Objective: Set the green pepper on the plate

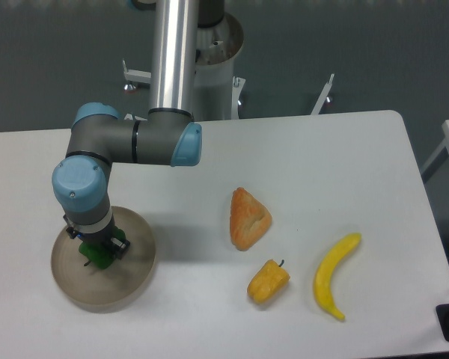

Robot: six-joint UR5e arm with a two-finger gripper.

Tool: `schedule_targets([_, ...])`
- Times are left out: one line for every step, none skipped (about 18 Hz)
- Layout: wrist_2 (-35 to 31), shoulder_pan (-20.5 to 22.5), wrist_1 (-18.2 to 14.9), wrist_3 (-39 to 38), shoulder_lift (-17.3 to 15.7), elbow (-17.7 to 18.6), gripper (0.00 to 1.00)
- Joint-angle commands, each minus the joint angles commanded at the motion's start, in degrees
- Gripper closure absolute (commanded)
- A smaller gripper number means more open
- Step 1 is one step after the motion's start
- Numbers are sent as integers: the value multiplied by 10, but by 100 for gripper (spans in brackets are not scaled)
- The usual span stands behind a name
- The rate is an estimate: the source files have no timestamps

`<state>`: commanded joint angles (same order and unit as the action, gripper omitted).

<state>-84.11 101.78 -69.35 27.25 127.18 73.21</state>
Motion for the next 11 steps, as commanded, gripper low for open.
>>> schedule_targets([-1,0,0,0,0,0,30])
schedule_targets([-2,0,0,0,0,0,26])
schedule_targets([-2,0,0,0,0,0,23])
schedule_targets([-3,0,-1,1,-1,0,14])
schedule_targets([-2,0,-1,1,-2,0,11])
schedule_targets([-2,0,-1,3,-3,0,6])
schedule_targets([-3,0,-2,4,-4,-2,3])
schedule_targets([-4,0,-4,5,-6,-3,0])
schedule_targets([-4,0,-6,7,-11,-4,0])
schedule_targets([-4,0,-7,11,-16,-5,0])
schedule_targets([-5,1,-11,11,-20,-6,0])
